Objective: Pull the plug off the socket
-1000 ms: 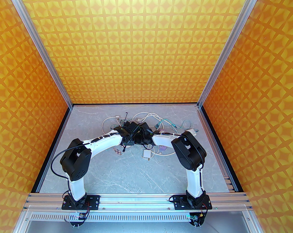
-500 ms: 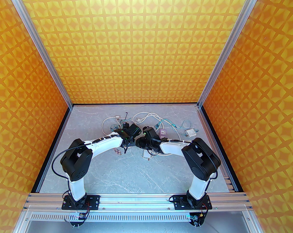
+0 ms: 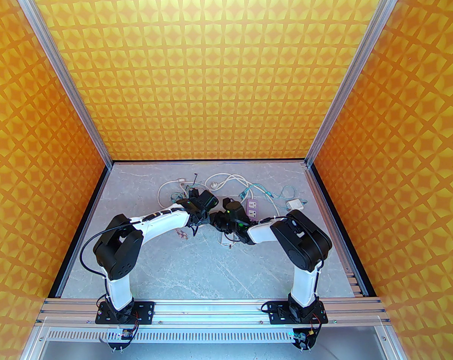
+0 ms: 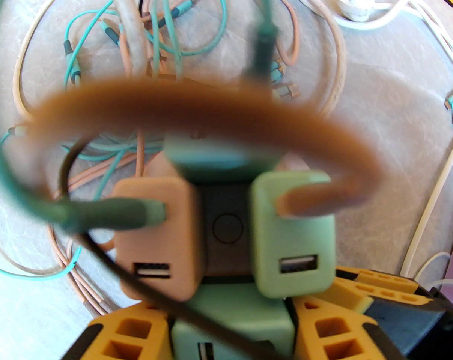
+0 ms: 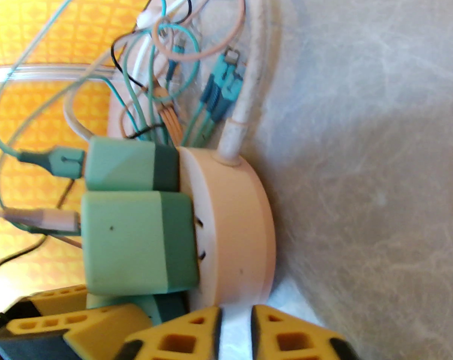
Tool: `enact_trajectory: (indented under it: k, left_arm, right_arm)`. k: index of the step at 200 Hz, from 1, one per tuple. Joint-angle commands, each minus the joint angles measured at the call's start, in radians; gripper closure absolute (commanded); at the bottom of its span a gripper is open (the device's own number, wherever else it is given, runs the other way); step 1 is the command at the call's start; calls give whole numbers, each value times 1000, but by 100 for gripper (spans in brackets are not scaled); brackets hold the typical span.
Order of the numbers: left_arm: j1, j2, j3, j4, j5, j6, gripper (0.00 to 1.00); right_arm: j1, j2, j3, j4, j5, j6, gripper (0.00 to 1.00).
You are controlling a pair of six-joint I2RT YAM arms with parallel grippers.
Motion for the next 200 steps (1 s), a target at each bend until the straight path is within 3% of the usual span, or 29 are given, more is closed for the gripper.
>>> enact_trajectory:
  k: [1,42,112,200]
  left_arm:
    - [-14,10,17,8,52,2,71]
    - [-21,21,34,8,58,8,71]
    - [-22,29,66,-5,72,12,72]
    - [-19,-3,131,-56,72,32,71]
  right_arm:
    - [-9,89,-18,207,-46,76,71]
    - [-9,133,9,194,-68,72,70]
    - [-3,142,94,-199,0,-79,75]
    - [6,153,124,-371,74,-154,77]
